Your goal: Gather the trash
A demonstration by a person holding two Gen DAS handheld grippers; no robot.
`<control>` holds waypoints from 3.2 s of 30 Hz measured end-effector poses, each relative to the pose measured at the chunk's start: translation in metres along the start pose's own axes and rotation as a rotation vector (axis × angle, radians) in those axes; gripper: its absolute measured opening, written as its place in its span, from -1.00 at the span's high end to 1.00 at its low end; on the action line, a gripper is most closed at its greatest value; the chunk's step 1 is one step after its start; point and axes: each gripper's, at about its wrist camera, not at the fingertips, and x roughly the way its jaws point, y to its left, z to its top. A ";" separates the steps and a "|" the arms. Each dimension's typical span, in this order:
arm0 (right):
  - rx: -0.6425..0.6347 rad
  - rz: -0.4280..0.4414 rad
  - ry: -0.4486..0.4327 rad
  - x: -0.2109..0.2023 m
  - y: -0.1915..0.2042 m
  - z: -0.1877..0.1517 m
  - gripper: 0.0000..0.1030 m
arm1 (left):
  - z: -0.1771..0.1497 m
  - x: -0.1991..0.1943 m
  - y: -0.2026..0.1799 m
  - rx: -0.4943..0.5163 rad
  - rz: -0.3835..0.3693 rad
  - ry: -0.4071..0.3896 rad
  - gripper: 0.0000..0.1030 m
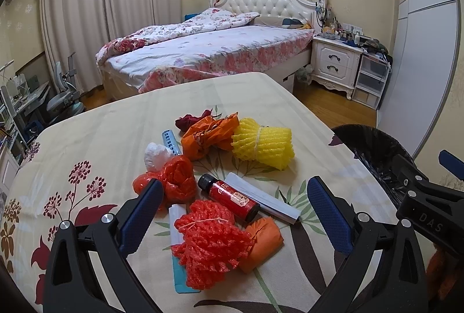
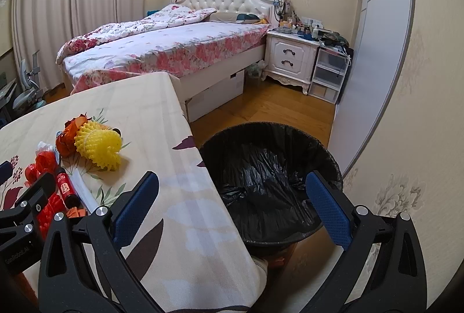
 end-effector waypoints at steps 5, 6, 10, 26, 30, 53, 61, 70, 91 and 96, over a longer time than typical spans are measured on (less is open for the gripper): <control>0.002 -0.001 0.003 0.003 0.003 -0.005 -0.92 | 0.000 0.000 0.000 0.000 0.000 0.000 -0.88; 0.002 -0.001 0.003 0.003 0.003 -0.007 -0.92 | -0.001 0.000 -0.001 0.000 0.000 -0.001 -0.89; 0.002 -0.001 0.004 0.003 0.003 -0.007 -0.92 | 0.000 0.000 -0.001 -0.001 0.000 0.001 -0.89; 0.003 -0.002 0.008 0.004 0.002 -0.008 -0.92 | -0.002 0.000 -0.003 0.001 -0.002 0.002 -0.88; 0.004 -0.002 0.011 0.004 0.000 -0.011 -0.92 | -0.003 0.000 -0.004 0.001 -0.002 0.003 -0.89; -0.028 0.060 0.040 -0.002 0.020 -0.005 -0.80 | -0.024 -0.015 0.012 -0.047 0.030 0.039 -0.87; -0.052 0.097 0.061 -0.002 0.036 -0.002 -0.57 | -0.030 -0.022 0.039 -0.088 0.055 0.067 -0.87; -0.057 0.093 0.058 -0.002 0.038 -0.003 -0.57 | -0.020 -0.013 0.033 -0.060 0.001 0.075 -0.86; -0.040 0.117 0.099 0.012 0.033 -0.011 -0.38 | -0.023 0.002 0.016 -0.002 -0.081 0.123 0.15; -0.056 0.131 0.094 0.010 0.042 -0.010 -0.38 | -0.020 -0.008 0.027 -0.022 -0.080 0.099 0.17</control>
